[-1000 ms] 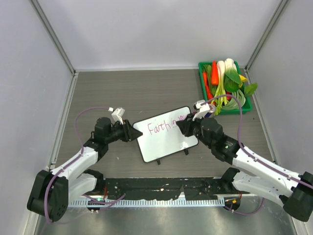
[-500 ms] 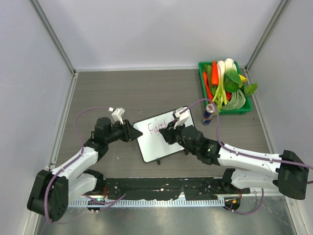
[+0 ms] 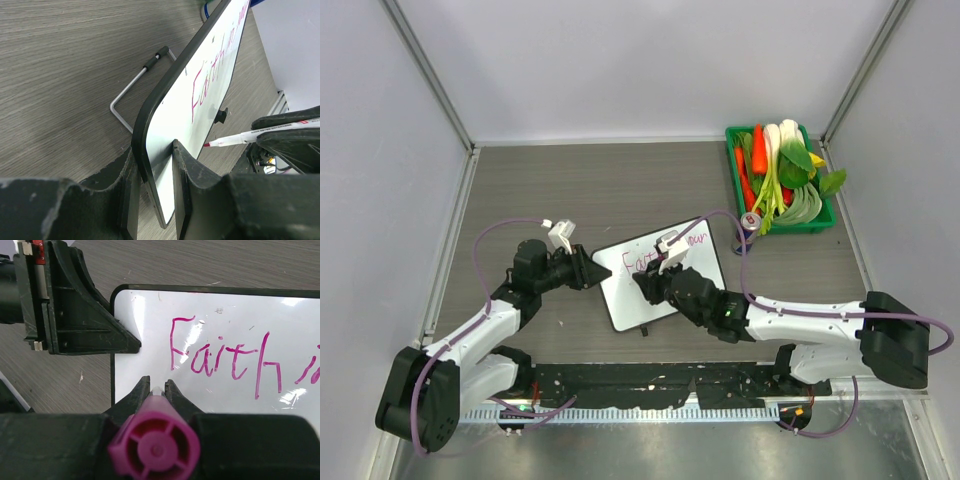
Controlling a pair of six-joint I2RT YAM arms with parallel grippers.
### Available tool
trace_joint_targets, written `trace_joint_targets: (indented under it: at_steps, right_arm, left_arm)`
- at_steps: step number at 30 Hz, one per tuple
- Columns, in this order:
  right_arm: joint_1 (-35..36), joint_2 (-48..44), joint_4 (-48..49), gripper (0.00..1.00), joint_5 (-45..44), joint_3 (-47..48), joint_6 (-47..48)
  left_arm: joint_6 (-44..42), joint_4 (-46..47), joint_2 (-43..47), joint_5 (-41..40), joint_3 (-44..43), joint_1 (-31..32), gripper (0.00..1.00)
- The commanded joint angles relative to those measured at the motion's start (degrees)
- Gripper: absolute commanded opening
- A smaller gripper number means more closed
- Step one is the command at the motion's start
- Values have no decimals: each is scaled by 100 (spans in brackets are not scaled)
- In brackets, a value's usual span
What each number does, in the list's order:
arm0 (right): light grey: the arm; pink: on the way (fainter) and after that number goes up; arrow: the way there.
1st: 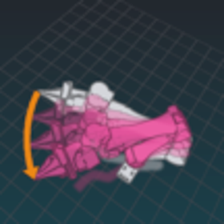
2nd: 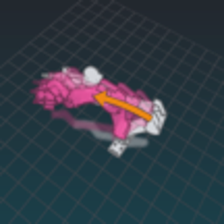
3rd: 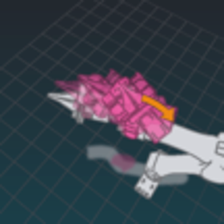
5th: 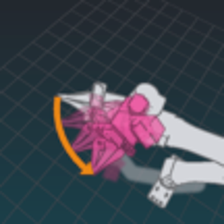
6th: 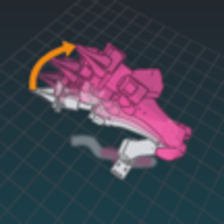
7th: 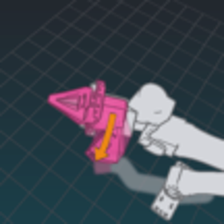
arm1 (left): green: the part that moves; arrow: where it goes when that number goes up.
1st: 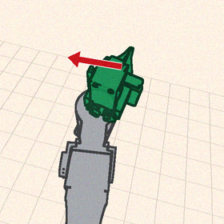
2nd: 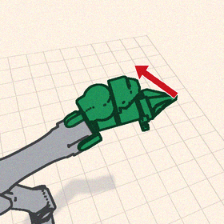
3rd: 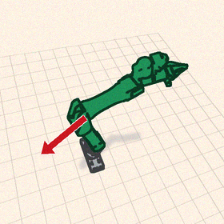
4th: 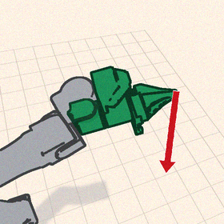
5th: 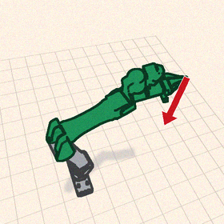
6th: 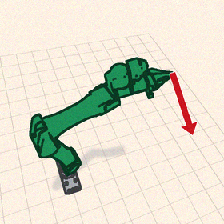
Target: Write a sentence on the whiteboard
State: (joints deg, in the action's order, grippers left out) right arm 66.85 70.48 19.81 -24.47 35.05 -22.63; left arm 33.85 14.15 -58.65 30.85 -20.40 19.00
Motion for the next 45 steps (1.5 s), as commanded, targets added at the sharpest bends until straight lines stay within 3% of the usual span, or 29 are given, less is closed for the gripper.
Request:
trace_joint_targets:
  at_steps: [1, 45]
  right_arm:
    - [39, 36, 295, 2, -374, 82, -30]
    - [56, 370, -215, 1, -286, -165, -215]
  left_arm:
    - [-387, -62, -85, -308, 80, -37, 0]
    - [-405, -62, -85, -299, 72, -37, 0]
